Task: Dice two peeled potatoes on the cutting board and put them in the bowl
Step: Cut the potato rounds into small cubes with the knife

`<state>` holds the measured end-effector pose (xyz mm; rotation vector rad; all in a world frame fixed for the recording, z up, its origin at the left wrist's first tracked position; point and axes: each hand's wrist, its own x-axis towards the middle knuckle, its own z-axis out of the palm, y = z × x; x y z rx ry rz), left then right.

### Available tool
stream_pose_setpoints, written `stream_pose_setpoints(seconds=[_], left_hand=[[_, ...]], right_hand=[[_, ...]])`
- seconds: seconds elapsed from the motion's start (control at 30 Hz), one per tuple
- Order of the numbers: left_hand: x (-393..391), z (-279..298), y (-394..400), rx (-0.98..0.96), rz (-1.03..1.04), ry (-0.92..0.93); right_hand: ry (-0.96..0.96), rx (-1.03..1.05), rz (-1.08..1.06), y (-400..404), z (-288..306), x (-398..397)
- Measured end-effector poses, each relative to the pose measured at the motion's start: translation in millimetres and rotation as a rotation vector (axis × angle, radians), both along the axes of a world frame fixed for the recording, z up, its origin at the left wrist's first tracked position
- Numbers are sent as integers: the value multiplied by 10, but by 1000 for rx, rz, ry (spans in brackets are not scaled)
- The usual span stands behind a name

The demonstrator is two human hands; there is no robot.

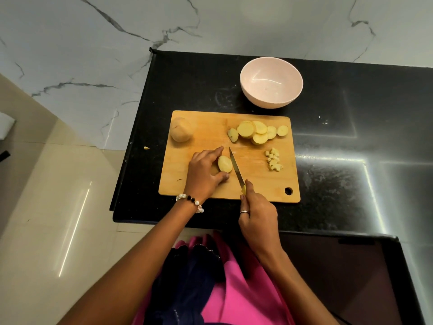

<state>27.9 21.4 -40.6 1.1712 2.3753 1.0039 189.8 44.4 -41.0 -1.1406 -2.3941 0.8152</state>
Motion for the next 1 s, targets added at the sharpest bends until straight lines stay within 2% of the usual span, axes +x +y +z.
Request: stream_pose_setpoints(seconds=[0.4, 0.63, 0.8, 1.0], left_hand=[[14, -83, 20, 58, 15, 70], [-46, -160, -24, 130, -22, 107], [-22, -202, -25, 181, -5, 180], [-5, -250, -27, 188, 8, 213]], right_hand=[[-159, 53, 41, -63, 18, -37], [-320, 176, 71, -98, 54, -136], [-330, 138, 97, -47, 73, -242], [-327, 196, 88, -186, 50, 0]])
